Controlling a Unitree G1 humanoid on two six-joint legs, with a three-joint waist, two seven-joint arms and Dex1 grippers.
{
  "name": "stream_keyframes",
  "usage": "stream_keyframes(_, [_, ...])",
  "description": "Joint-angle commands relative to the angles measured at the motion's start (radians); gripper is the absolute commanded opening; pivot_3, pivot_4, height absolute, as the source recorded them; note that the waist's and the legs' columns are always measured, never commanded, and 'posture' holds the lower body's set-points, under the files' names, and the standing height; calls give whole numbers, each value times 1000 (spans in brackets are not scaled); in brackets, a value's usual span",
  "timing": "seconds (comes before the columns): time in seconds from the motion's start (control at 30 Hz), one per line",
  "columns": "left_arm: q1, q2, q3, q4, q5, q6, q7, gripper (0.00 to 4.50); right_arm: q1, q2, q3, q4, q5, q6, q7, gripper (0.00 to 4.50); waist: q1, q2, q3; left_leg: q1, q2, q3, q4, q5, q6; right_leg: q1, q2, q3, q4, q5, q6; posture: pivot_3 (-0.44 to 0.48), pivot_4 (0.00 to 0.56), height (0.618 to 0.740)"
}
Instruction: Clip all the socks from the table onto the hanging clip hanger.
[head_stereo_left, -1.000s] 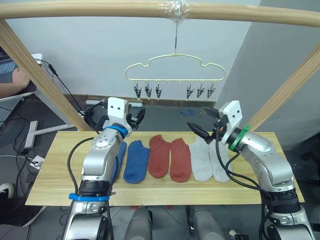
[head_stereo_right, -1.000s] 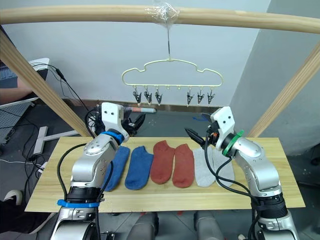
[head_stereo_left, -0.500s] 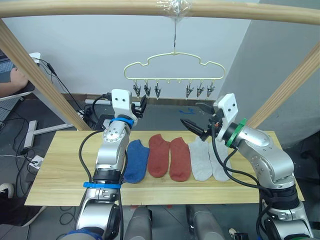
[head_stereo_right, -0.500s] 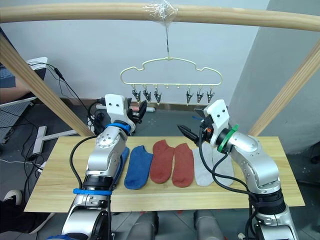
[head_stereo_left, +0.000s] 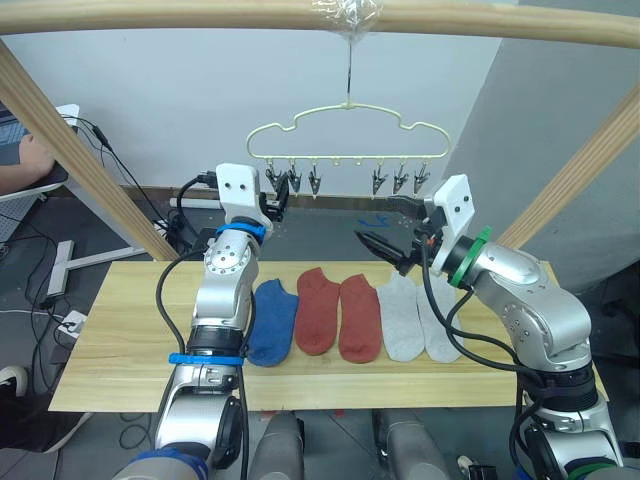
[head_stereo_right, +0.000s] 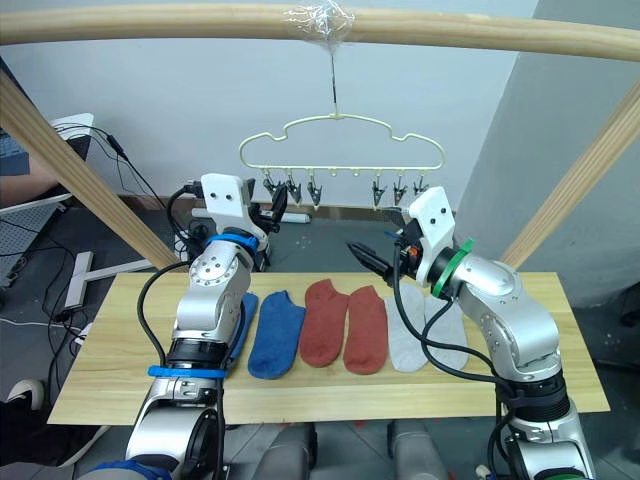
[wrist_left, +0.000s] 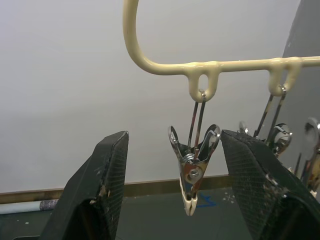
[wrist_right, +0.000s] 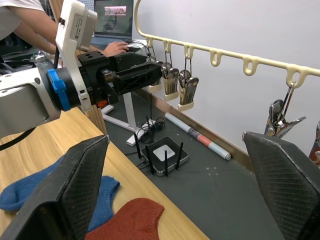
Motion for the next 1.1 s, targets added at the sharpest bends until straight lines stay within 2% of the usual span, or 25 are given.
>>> stream_keyframes(0.03, [-39, -15, 13, -5, -13, -38, -6, 3003, -13, -9, -11, -36, 10, -8, -1, 4500, 0, 0, 0, 0, 0, 0, 0, 0, 0, 0, 0, 0, 0, 0, 0, -45, 269, 740])
stream_keyframes(0.37, [-52, -22, 15, 10, -9, -61, -25, 3003, -13, -15, -14, -36, 15, -6, -8, 4500, -11, 0, 1, 0, 0, 0, 0, 0, 0, 0, 0, 0, 0, 0, 0, -51, 267, 740])
stream_keyframes(0.47, [-56, -25, 15, 12, -8, -67, -26, 2452, -12, -15, -16, -39, 17, -2, -11, 4500, -13, 0, 2, 0, 0, 0, 0, 0, 0, 0, 0, 0, 0, 0, 0, -51, 267, 740])
stream_keyframes(0.63, [-57, -21, 18, 15, -6, -72, -26, 989, -16, -15, -18, -41, 21, 5, -14, 4500, -15, 0, 2, 0, 0, 0, 0, 0, 0, 0, 0, 0, 0, 0, 0, -51, 267, 740])
stream_keyframes(0.73, [-50, -18, 16, 12, -4, -74, -29, 437, -13, -17, -20, -42, 20, 3, -15, 4500, -16, 0, 2, 0, 0, 0, 0, 0, 0, 0, 0, 0, 0, 0, 0, -46, 263, 740])
stream_keyframes(0.9, [-52, -14, 20, 12, -1, -78, -27, 3, -2, -18, -15, -43, 15, -1, -16, 4500, -16, 0, 2, 0, 0, 0, 0, 0, 0, 0, 0, 0, 0, 0, 0, -37, 260, 740])
stream_keyframes(1.1, [-37, 13, 5, -14, 8, -37, -55, 3, 54, -49, -10, -23, -36, -21, -30, 4500, -15, 0, 2, -1, 0, 0, 0, 0, 0, 0, 0, 0, 0, 0, 0, -18, 250, 740])
